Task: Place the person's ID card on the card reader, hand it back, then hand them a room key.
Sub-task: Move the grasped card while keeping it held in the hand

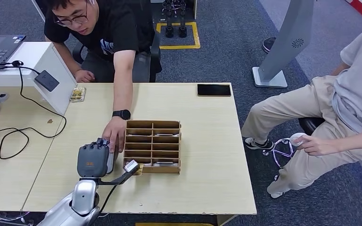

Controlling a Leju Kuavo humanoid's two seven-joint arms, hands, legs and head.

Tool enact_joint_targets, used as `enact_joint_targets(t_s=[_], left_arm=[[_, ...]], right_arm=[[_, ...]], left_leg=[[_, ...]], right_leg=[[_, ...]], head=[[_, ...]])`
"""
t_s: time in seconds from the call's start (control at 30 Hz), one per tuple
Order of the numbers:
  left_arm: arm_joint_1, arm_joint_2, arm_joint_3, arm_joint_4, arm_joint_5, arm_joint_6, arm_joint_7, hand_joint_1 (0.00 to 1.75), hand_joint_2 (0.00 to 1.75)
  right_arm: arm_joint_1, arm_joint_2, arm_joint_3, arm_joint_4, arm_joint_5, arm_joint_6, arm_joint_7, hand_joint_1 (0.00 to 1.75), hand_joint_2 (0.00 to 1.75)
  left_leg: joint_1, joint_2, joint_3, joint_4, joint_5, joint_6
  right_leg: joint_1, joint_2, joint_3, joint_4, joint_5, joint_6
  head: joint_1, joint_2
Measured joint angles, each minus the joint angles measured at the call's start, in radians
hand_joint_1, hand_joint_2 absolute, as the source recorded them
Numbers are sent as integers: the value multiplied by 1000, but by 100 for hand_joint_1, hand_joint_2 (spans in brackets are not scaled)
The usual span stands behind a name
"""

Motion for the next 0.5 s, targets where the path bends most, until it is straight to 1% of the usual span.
enact_joint_targets(t_s=[0.3,0.5], left_arm=[[9,-1,4,0,0,1,-55,175,175],[34,-14,50,-2,0,1,-111,175,175]], right_arm=[[0,-2,0,1,0,-2,0,0,175],[1,-3,0,1,0,-1,0,0,175]], left_leg=[[0,-2,1,0,0,0],[0,-2,1,0,0,0]], right_leg=[[0,-2,1,0,0,0],[0,-2,1,0,0,0]], head=[[0,0],[0,0]])
